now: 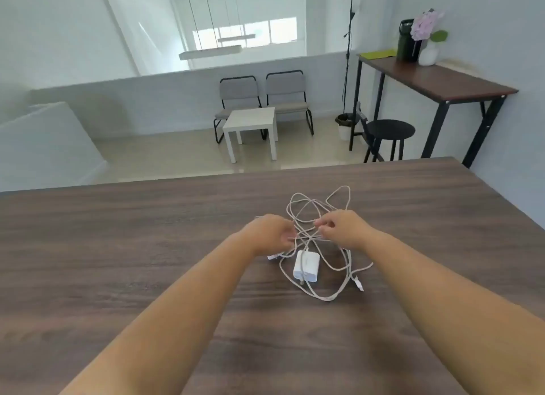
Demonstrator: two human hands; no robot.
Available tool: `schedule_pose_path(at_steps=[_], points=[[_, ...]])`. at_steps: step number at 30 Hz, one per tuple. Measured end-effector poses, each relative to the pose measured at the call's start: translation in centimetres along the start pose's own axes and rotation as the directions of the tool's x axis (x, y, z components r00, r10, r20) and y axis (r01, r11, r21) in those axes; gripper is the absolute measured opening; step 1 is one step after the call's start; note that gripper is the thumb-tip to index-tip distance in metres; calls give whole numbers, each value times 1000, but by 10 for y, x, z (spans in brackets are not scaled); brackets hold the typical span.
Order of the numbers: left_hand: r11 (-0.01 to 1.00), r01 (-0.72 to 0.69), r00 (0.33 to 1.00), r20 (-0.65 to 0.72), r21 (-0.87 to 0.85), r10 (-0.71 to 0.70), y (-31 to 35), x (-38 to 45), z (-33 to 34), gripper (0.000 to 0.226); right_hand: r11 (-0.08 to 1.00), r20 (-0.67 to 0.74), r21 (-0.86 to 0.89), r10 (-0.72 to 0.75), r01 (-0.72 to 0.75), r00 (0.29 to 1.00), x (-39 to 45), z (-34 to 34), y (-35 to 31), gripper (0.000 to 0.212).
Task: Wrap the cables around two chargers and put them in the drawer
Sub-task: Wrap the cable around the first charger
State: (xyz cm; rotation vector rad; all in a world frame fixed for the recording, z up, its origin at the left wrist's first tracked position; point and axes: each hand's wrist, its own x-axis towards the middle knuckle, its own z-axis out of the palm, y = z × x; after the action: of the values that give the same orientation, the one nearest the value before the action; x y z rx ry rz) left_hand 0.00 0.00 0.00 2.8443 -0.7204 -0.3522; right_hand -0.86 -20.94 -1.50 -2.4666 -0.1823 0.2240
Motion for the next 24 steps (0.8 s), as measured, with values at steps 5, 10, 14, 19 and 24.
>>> schedule_pose_path(at_steps=[5, 10, 14, 19, 24], points=[[999, 29, 999, -36, -44, -30, -1, -8, 34, 20, 1000, 0, -30, 9, -9, 1000, -15, 16, 8, 26], [972, 85, 980, -160, -219, -122, -1, -16, 60, 25, 996, 0, 69, 50, -50, 999, -34, 35, 15, 23], [912, 109, 961, -194, -396, -199, 5, -23, 82, 32, 991, -30, 121, 58, -54, 998, -40, 50, 16, 26], [811, 135, 918, -235, -569, -318, 18, -26, 93, 41, 960, -80, 260, 127, -103, 989, -43, 59, 16, 34], [699, 227, 927, -70, -678, -368, 24, -22, 95, 57, 873, -44, 461, 206, -163, 978, -48, 62, 15, 34]])
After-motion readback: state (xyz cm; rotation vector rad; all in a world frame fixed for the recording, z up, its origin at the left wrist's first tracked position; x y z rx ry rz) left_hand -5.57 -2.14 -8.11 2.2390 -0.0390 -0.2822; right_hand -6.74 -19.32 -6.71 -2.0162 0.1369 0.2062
